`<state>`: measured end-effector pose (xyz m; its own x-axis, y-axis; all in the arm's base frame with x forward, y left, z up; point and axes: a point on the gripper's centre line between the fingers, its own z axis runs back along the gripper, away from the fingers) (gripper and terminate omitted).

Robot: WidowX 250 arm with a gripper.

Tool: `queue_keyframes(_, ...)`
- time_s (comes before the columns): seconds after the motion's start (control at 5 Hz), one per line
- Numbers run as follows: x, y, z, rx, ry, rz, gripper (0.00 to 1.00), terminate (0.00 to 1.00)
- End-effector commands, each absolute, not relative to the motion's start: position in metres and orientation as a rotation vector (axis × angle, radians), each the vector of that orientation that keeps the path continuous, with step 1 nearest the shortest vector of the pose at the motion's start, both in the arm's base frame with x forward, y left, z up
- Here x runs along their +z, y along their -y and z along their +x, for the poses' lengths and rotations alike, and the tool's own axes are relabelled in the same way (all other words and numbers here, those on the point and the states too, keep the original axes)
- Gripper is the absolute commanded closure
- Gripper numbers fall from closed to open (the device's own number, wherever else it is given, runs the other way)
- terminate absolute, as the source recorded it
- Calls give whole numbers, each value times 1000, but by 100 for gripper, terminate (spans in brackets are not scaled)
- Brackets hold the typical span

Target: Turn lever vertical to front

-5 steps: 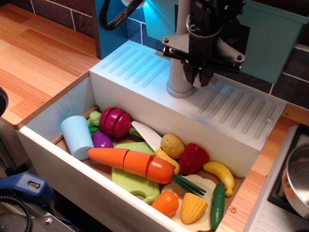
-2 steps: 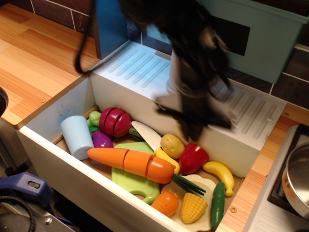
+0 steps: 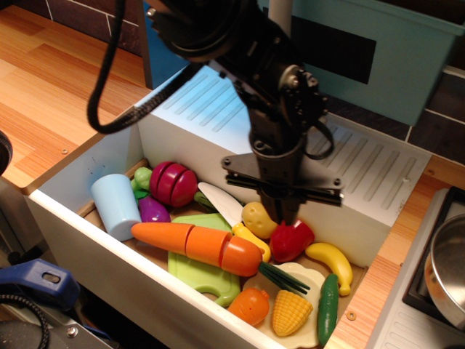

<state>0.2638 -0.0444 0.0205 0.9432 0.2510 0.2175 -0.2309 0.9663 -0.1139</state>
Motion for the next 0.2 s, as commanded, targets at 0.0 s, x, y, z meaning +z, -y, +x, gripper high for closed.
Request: queue_keyframes(0.0, 30, 42, 274, 242, 257, -99, 0, 100)
